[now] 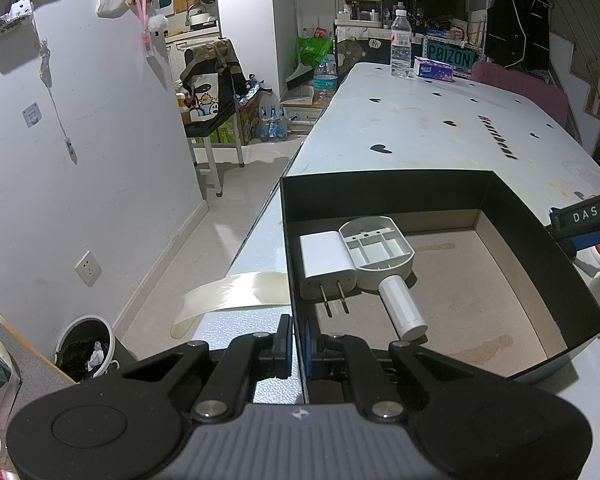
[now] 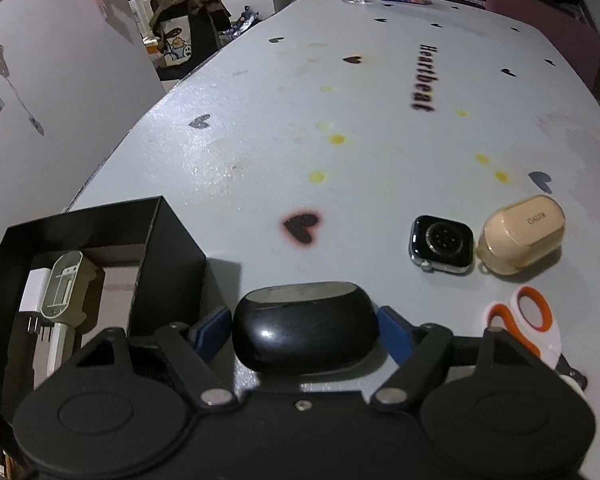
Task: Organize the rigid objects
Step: 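Carry the black earbud case into the box and release it with the right gripper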
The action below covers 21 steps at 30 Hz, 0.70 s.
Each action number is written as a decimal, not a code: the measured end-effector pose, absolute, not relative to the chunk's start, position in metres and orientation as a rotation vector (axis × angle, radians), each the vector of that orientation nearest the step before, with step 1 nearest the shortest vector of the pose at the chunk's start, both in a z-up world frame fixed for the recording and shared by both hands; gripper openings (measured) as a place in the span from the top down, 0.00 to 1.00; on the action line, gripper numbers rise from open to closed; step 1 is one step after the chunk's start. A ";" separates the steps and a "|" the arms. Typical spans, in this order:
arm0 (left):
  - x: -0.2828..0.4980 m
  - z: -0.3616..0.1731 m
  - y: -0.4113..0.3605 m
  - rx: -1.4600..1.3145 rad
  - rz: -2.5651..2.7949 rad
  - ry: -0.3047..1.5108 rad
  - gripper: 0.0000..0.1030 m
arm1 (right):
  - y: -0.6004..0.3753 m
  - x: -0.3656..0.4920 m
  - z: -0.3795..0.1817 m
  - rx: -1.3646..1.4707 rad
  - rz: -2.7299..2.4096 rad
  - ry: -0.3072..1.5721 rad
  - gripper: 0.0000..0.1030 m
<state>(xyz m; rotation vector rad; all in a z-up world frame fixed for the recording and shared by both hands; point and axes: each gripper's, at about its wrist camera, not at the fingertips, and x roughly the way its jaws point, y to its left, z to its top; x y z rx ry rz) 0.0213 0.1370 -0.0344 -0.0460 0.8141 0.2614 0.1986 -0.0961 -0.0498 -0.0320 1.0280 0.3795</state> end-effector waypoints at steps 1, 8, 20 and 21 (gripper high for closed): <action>0.021 -0.034 0.137 -0.046 0.261 0.814 0.94 | -0.097 0.197 -0.047 -0.033 0.369 1.023 0.23; 0.021 -0.035 0.137 -0.044 0.263 0.814 0.94 | -0.109 0.168 0.008 0.131 0.399 0.834 0.23; 0.022 -0.034 0.137 -0.045 0.263 0.813 0.94 | -0.013 0.116 0.004 0.071 0.611 0.944 0.23; 0.022 -0.033 0.137 -0.045 0.262 0.813 0.94 | -0.008 0.117 0.000 0.050 0.583 0.962 0.23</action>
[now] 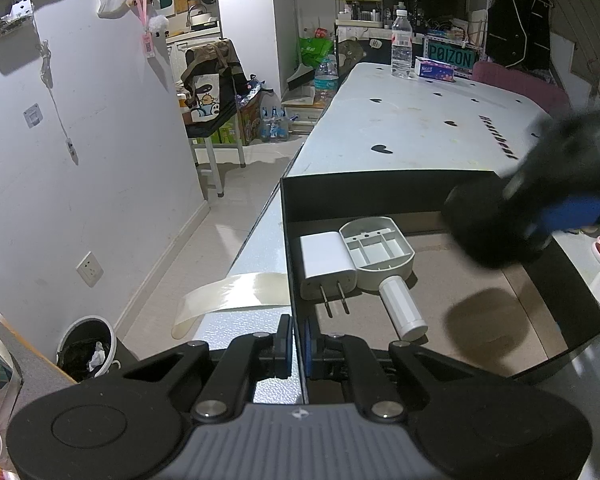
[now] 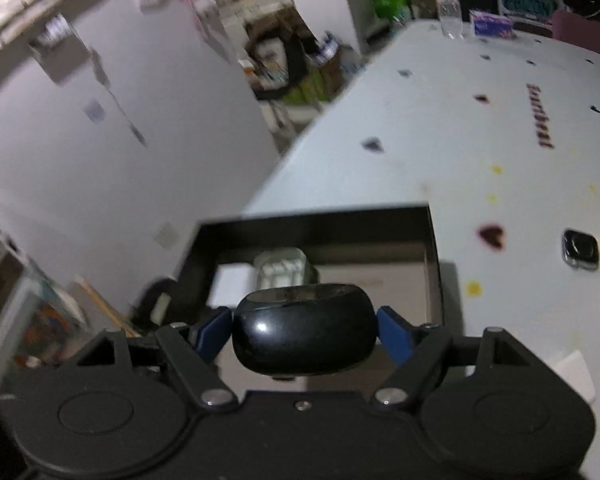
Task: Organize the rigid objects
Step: 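Carry the black earbud case into the box and release it with the right gripper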
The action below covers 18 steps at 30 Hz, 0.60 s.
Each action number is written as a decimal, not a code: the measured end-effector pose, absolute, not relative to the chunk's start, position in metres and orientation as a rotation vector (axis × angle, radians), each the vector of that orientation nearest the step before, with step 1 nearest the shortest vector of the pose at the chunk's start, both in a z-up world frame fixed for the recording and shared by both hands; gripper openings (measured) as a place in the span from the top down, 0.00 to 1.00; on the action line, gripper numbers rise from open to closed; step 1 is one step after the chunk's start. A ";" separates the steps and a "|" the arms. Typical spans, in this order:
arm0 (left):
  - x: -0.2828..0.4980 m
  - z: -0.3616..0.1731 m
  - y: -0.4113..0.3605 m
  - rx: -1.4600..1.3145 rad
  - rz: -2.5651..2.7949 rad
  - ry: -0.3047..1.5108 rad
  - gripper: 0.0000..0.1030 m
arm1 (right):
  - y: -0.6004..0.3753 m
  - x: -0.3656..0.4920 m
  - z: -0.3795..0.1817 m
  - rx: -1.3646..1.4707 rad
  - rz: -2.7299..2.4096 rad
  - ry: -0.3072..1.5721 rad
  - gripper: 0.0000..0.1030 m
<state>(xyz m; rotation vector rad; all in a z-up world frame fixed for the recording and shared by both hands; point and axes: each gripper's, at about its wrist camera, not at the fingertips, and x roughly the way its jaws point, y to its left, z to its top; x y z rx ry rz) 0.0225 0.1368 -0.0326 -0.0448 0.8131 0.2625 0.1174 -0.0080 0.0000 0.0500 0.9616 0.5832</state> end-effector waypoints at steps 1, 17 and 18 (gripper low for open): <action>0.023 -0.031 0.137 -0.046 0.262 0.812 0.94 | -0.005 0.119 -0.004 0.035 0.552 0.977 0.23; 0.021 -0.030 0.139 -0.050 0.262 0.807 0.94 | 0.007 0.131 -0.018 0.031 0.470 1.018 0.19; 0.021 -0.030 0.139 -0.050 0.261 0.807 0.94 | 0.006 0.131 -0.017 0.035 0.470 1.019 0.19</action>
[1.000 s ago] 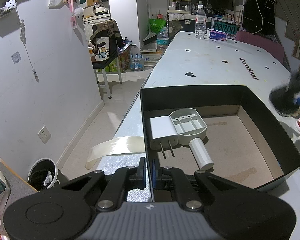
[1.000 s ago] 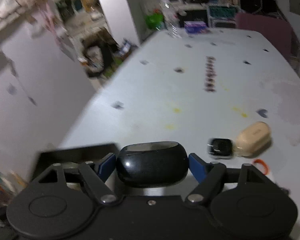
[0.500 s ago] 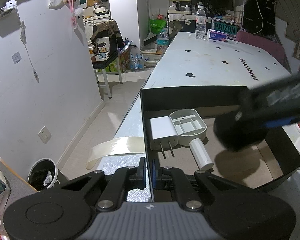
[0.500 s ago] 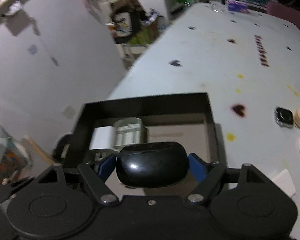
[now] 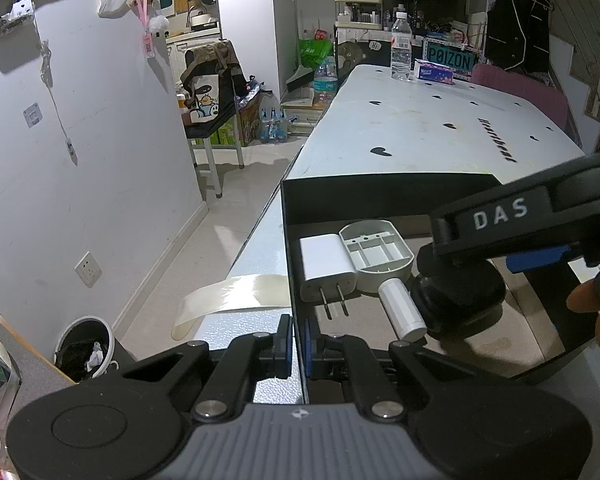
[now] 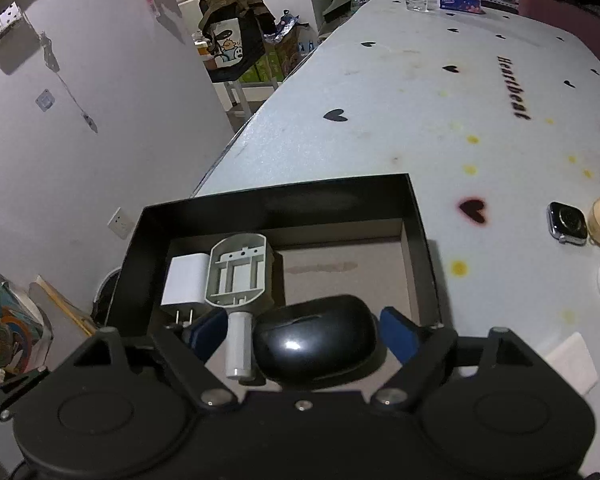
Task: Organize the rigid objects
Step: 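Carry the black earbud case into the box and release it with the right gripper, then move the right gripper back toward the beige earbud case and smartwatch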
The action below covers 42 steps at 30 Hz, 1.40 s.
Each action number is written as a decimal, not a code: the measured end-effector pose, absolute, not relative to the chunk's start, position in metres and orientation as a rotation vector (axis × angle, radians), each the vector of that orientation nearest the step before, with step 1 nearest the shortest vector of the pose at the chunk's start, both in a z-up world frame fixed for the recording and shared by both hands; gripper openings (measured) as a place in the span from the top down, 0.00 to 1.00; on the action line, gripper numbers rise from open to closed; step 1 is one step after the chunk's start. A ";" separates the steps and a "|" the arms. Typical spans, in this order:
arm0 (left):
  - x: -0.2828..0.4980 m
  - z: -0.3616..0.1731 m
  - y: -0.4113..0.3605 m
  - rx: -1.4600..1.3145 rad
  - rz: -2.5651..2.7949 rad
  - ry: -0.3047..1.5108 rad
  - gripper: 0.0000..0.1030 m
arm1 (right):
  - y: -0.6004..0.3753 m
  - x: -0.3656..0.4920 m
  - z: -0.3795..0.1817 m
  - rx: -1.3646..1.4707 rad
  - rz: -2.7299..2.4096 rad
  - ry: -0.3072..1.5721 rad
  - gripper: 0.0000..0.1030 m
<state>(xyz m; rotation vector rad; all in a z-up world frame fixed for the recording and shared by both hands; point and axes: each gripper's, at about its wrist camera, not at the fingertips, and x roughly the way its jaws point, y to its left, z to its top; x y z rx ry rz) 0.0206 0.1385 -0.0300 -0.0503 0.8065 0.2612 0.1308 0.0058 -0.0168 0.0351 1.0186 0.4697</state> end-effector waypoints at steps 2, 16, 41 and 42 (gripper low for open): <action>0.021 -0.030 0.139 -0.050 0.262 0.807 0.94 | 0.004 0.130 -0.014 0.036 0.474 1.021 0.19; 0.021 -0.030 0.138 -0.050 0.262 0.806 0.94 | -0.025 0.111 0.017 0.069 0.529 0.976 0.17; 0.022 -0.032 0.138 -0.080 0.278 0.805 0.95 | -0.095 0.132 0.033 0.048 0.378 0.798 0.04; 0.022 -0.032 0.138 -0.081 0.279 0.805 0.95 | -0.100 0.135 0.033 0.054 0.363 0.791 0.04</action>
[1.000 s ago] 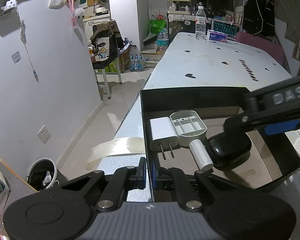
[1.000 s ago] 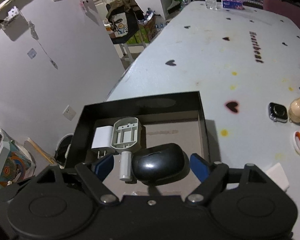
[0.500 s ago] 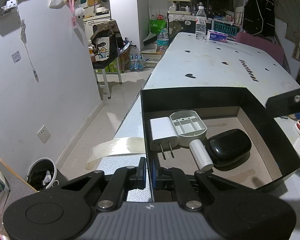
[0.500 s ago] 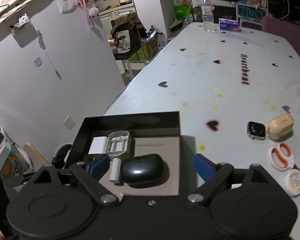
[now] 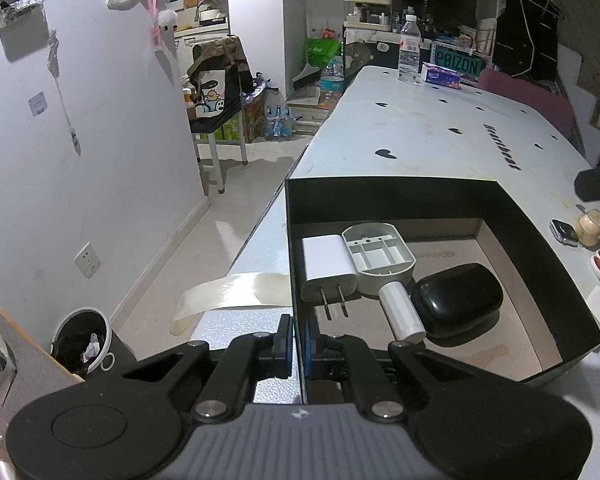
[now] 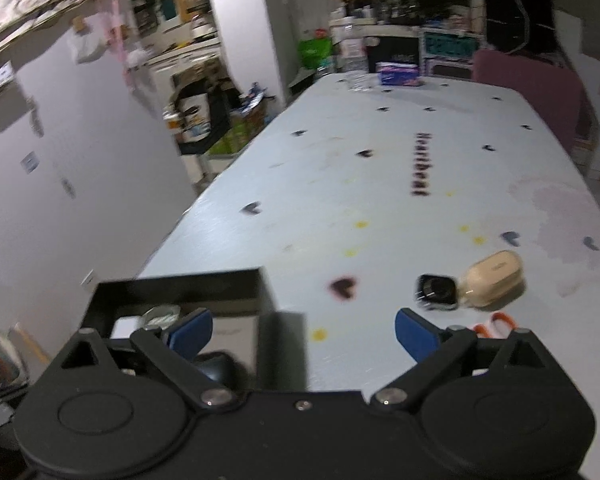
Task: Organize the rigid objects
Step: 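Move the right gripper back toward the beige earbud case and smartwatch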
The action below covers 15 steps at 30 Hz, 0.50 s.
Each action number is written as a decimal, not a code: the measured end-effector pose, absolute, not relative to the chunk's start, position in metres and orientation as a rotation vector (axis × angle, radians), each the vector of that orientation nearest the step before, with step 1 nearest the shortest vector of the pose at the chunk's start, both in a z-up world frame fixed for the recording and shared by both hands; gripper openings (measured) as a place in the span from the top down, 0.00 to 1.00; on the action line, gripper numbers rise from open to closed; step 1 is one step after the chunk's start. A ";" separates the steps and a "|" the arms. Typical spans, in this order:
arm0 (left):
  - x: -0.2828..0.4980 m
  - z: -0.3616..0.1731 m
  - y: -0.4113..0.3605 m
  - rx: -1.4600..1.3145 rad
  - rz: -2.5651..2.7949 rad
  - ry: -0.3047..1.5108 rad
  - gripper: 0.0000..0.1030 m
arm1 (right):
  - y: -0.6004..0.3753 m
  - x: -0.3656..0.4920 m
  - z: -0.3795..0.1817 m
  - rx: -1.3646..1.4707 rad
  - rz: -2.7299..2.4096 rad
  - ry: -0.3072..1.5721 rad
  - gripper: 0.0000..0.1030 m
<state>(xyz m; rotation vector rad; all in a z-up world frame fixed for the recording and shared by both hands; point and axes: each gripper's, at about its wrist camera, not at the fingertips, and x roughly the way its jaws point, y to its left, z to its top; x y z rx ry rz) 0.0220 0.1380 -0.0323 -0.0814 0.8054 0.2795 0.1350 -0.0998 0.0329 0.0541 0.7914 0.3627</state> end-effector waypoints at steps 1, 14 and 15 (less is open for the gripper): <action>0.022 -0.032 0.138 -0.086 0.282 0.805 0.95 | -0.105 0.139 0.033 0.060 0.348 0.785 0.04; 0.023 -0.033 0.134 -0.106 0.330 0.799 0.95 | -0.172 0.194 0.009 0.123 0.162 0.657 0.04; 0.023 -0.033 0.133 -0.106 0.332 0.799 0.95 | -0.177 0.200 0.005 0.129 0.165 0.663 0.04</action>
